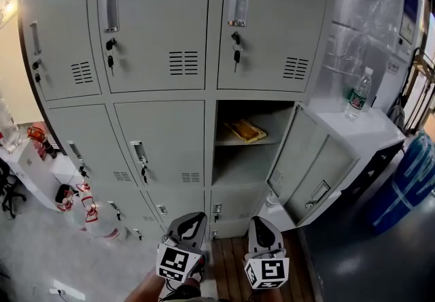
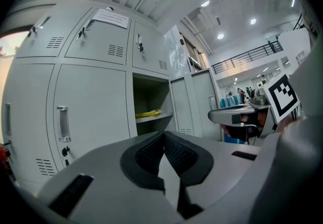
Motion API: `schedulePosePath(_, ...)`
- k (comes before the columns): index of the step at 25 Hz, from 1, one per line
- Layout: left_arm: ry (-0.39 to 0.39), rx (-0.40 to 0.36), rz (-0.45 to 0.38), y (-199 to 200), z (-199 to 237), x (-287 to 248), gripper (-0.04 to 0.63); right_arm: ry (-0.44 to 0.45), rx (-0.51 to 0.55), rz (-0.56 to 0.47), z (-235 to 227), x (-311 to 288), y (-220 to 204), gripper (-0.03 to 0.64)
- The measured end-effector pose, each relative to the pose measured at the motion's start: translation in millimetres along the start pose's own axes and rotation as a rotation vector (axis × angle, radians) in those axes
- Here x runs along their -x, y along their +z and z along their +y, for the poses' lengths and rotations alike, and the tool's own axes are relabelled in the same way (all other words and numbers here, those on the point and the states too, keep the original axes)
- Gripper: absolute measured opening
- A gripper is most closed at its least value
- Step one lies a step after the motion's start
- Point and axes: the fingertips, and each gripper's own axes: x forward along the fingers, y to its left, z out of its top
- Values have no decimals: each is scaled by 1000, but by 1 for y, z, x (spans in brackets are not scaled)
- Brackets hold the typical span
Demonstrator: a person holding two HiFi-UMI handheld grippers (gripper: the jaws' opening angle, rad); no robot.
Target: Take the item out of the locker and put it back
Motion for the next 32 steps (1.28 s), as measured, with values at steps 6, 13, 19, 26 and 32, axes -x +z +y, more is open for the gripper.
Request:
schedulePosePath(6, -20, -1, -8, 2, 28, -44, 20, -21, 18, -11, -15, -50, 5, 21)
schedulePosePath(13, -60, 5, -5, 7, 51, -92, 20, -42, 29, 2, -34, -106, 6, 21)
schedulePosePath(19, -87, 13, 18, 1, 61, -116, 20, -28, 145, 27, -48, -149, 10, 72)
schedulePosePath(26, -107, 23, 33, -2, 64, -129, 20, -30, 520, 96, -60, -197, 24, 169)
schedulePosePath(32, -119, 29, 34, -4, 65, -132, 20, 1, 788, 171, -67, -237, 20, 220)
